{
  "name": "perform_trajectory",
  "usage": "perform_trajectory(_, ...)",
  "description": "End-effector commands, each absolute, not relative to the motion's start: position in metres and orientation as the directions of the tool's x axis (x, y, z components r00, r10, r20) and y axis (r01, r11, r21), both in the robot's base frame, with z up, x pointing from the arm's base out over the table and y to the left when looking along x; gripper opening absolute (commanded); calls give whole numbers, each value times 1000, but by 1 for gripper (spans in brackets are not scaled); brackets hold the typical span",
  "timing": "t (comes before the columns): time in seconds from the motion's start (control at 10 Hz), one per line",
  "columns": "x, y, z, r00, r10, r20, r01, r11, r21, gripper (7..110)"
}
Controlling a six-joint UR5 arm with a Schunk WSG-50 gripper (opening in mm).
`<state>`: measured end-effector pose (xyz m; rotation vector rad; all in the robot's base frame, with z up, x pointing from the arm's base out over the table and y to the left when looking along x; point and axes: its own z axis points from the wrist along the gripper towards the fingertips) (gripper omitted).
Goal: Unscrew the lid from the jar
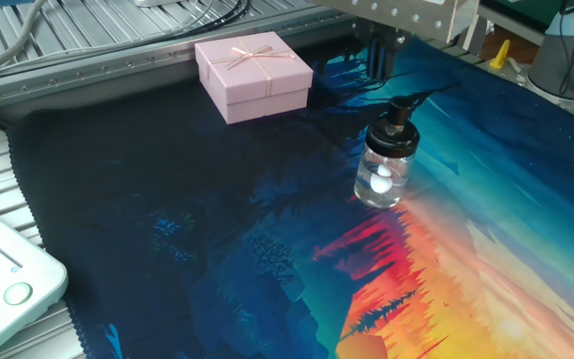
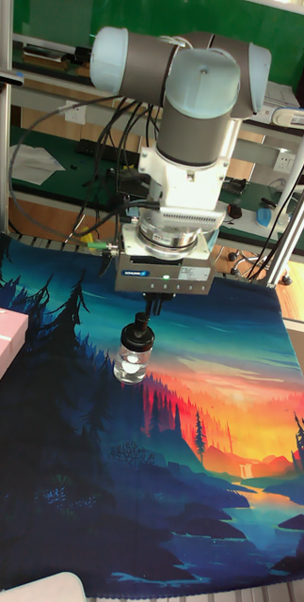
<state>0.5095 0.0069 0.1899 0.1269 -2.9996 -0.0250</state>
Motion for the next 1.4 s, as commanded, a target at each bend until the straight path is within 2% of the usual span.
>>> perform_trajectory(0.0,506,26,187,-986,25,162,40,995,88,7)
perform_trajectory(0.1,512,32,189,-972,179,153,194,977,91,7)
perform_trajectory(0.2,530,20,189,-977,202,70,205,978,43,7)
perform_trajectory(0.3,537,13,185,-978,203,40,204,979,18,7)
perform_trajectory(0.6,531,16,176,-986,158,58,160,987,20,7)
perform_trajectory(0.7,528,21,169,-986,154,65,157,987,42,7)
perform_trajectory(1.0,518,13,136,-991,132,33,133,991,7,7)
perform_trajectory(1.1,520,6,137,-994,110,24,110,994,-29,7)
perform_trajectory(1.3,522,10,147,-993,113,34,111,993,-38,7)
